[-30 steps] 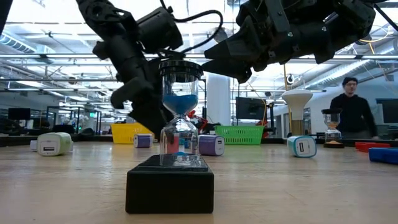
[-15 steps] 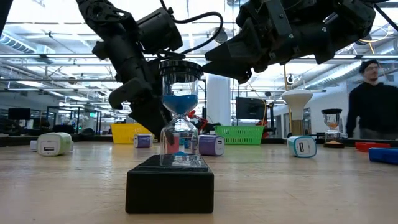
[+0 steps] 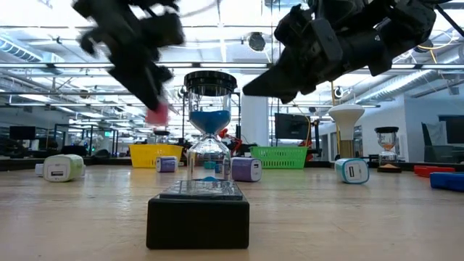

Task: Pick & Place Office items
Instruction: Put the pink charger adapter into the orange bin

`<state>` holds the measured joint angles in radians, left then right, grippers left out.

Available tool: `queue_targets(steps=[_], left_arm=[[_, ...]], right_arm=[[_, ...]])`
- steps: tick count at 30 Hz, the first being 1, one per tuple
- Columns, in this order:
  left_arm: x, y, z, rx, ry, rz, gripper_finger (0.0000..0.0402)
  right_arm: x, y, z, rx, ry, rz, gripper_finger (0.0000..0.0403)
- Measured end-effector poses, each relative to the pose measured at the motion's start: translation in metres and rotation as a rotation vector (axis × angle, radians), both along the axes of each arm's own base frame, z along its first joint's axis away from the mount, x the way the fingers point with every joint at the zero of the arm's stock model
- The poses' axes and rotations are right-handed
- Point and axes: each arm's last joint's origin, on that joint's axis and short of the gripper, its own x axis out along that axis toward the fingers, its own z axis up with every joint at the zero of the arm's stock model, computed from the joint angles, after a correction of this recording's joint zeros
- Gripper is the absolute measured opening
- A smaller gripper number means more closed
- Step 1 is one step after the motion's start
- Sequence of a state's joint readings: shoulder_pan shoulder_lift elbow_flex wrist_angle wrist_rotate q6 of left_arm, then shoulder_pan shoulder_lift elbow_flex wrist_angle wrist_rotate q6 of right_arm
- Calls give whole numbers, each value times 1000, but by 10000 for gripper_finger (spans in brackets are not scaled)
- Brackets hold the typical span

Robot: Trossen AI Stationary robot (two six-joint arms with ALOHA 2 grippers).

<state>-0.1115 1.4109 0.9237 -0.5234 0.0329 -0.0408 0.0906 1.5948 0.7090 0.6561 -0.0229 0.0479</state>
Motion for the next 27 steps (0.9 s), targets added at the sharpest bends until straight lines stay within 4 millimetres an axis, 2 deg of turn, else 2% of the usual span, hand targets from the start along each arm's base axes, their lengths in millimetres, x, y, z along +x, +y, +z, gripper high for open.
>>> queue_targets(steps=[6,9,15,21,27], left_arm=[[-52,-44,28,-173,107,159,137],[-73,-71,31,-227,170,184,137],[-107,-123,29,-256,210,118,137],[-125,-153,14,-148,196,71,137],[-122,-172,-15,-27,264,-5,137]], right_arm=[[-1,-1,-2,5,19,-34,3],[-1,1,-2,6,22,-50,4],[-9,0,-11,29,22,-66,1],[-12,0,-13,37,11,-80,1],[-12,0,-12,39,2,-80,1]])
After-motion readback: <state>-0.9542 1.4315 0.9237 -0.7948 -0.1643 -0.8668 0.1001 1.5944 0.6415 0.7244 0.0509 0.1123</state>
